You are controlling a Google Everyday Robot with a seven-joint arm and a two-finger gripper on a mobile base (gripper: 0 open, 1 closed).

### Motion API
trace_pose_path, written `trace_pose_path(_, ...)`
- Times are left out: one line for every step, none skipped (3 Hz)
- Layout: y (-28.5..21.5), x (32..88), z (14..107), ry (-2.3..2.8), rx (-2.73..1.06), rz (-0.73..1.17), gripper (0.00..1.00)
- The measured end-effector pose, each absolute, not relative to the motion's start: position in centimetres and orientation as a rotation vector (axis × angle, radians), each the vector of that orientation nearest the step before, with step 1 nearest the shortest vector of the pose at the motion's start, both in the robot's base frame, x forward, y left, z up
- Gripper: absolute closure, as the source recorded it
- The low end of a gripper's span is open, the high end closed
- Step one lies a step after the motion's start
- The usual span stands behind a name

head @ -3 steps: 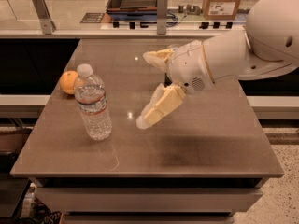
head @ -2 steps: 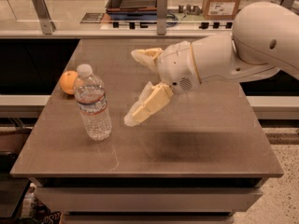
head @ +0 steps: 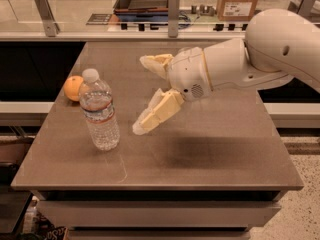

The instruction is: Pick water bottle

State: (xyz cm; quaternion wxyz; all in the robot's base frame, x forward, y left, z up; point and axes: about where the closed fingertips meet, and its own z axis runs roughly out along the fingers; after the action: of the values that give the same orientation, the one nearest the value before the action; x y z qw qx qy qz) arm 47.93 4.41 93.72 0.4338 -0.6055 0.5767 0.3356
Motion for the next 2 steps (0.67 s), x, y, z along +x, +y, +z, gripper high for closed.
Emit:
trace_pose_path(5.1,48.8,92.0,1.422,-1.480,0.908,0.00)
trace_pose_path(6.0,48.9,90.7,1.399,-1.450,0.959,0.00)
